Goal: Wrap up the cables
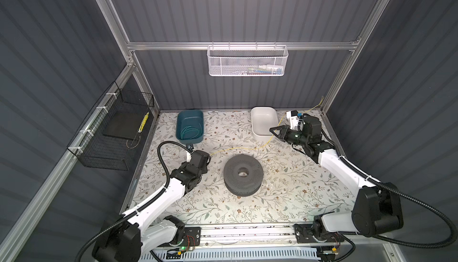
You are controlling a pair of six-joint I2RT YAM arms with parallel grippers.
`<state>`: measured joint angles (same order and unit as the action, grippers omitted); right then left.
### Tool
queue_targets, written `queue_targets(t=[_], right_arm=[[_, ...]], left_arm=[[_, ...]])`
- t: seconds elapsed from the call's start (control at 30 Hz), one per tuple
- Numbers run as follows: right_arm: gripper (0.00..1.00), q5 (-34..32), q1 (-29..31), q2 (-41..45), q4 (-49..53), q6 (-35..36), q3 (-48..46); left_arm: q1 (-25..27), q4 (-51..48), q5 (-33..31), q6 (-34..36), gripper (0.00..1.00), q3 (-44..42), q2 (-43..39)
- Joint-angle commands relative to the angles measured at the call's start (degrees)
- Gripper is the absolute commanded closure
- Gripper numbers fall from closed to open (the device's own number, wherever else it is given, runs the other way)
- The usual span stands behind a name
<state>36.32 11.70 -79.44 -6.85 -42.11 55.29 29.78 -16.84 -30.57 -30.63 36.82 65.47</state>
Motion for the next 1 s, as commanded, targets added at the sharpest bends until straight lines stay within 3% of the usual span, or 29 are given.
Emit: queue_targets(t=[0.0,0.17,0.33,0.53,0.77,0.97], right_arm=[[1.00,2.10,-0.41,-0.45,-3.03,-1.11,-0.63],[1.00,2.52,-0.79,-0.37,-2.99,-1.24,-0.65],[1.00,2.63,-1.25,-0.10,-2.90,-1.31,-0.62],[1.00,2.66,-1.75,-0.19,-2.90,-1.66,-0.71],[1.00,2.69,-3.32,-0.22,-1.70,-1.98,1.27],[1.00,3.48,-6.04,-4.74,-2.34,-4.98,7.46]], left_arm=[[-1.39,8.00,7.54,3.58,0.41,-1.51,3.48],[-1.66,14.36,10.19,4.98,0.46,-4.06,6.15],[-1.66,15.37,8.69,6.52,0.53,-5.06,6.18],[-1.66,15.55,6.00,8.39,0.81,-5.13,7.02],[-1.66,10.89,7.96,8.37,1.00,-3.10,5.07],[-1.66,4.79,12.65,10.49,1.00,2.52,2.80]])
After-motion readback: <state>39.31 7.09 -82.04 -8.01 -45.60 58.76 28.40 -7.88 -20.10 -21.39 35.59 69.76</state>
